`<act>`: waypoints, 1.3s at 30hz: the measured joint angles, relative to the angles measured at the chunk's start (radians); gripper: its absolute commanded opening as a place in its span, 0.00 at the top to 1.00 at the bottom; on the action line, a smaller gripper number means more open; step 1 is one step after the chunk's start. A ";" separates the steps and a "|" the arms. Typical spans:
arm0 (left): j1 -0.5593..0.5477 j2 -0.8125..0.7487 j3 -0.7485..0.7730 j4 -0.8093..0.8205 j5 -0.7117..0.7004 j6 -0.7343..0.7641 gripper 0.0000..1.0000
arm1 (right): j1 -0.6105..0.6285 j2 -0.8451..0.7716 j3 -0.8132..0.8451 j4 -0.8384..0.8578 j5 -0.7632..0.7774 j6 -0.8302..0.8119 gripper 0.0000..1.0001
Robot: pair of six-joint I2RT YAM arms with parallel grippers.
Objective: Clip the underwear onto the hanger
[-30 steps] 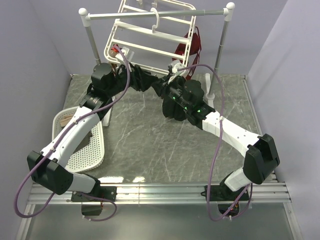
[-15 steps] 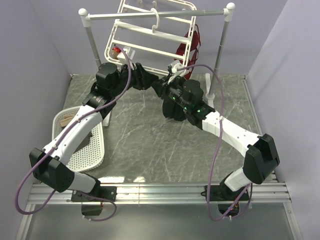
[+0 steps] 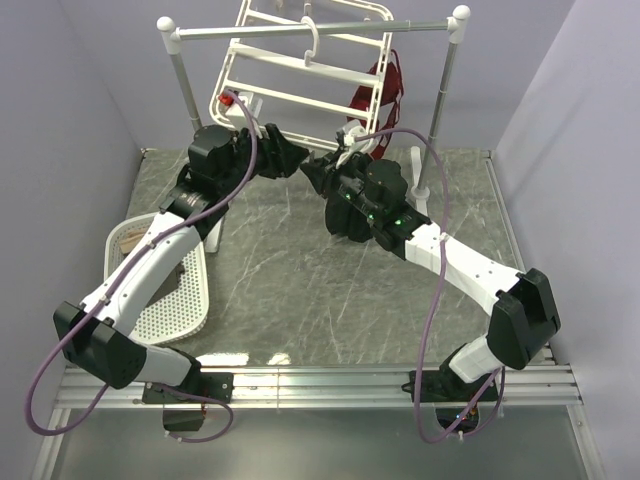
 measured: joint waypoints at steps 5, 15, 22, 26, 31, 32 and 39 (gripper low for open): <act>0.013 -0.002 0.000 -0.028 -0.036 0.011 0.44 | 0.005 -0.011 0.000 0.004 -0.010 0.000 1.00; 0.020 -0.024 -0.075 0.069 0.010 0.006 0.40 | 0.006 -0.013 0.000 0.004 -0.020 -0.004 1.00; 0.019 -0.051 -0.104 0.113 0.066 -0.012 0.42 | 0.006 -0.013 0.000 0.004 -0.026 -0.003 1.00; 0.015 -0.055 -0.104 0.134 0.097 -0.019 0.43 | 0.006 -0.013 0.005 0.004 -0.029 -0.003 1.00; 0.015 -0.045 -0.094 0.118 0.098 -0.021 0.43 | 0.006 -0.013 0.006 0.004 -0.039 -0.003 1.00; 0.015 -0.038 -0.088 0.117 0.095 -0.021 0.43 | 0.006 -0.013 0.006 0.004 -0.039 -0.003 1.00; 0.014 -0.006 -0.080 0.121 0.091 -0.035 0.47 | 0.006 -0.013 0.009 0.004 -0.046 -0.003 1.00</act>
